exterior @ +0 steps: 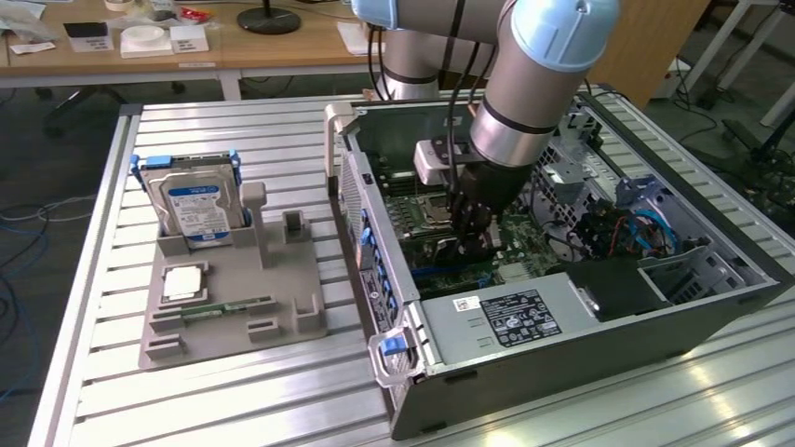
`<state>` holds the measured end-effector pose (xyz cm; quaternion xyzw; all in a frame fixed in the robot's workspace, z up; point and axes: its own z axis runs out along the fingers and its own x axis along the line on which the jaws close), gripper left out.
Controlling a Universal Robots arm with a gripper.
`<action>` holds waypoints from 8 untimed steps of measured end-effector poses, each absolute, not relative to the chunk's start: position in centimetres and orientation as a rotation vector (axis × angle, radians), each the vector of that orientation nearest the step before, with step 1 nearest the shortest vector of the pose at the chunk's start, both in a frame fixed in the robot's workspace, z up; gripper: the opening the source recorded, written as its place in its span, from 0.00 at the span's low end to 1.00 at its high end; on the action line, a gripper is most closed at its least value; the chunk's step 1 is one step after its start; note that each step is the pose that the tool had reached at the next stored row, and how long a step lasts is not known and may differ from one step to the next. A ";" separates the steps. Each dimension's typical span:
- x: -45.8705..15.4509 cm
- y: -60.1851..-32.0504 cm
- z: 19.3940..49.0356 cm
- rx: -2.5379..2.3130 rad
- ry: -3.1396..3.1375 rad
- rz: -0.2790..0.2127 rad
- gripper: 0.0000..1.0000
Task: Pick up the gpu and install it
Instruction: 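Insert the gpu into the slot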
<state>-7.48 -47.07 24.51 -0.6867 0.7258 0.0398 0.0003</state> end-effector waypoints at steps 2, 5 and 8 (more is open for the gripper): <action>-7.6 -47.1 24.5 -2.156 2.279 0.122 0.27; -7.7 -47.1 24.5 -2.154 2.277 0.118 0.27; -7.7 -47.1 24.5 -2.149 2.269 0.106 0.27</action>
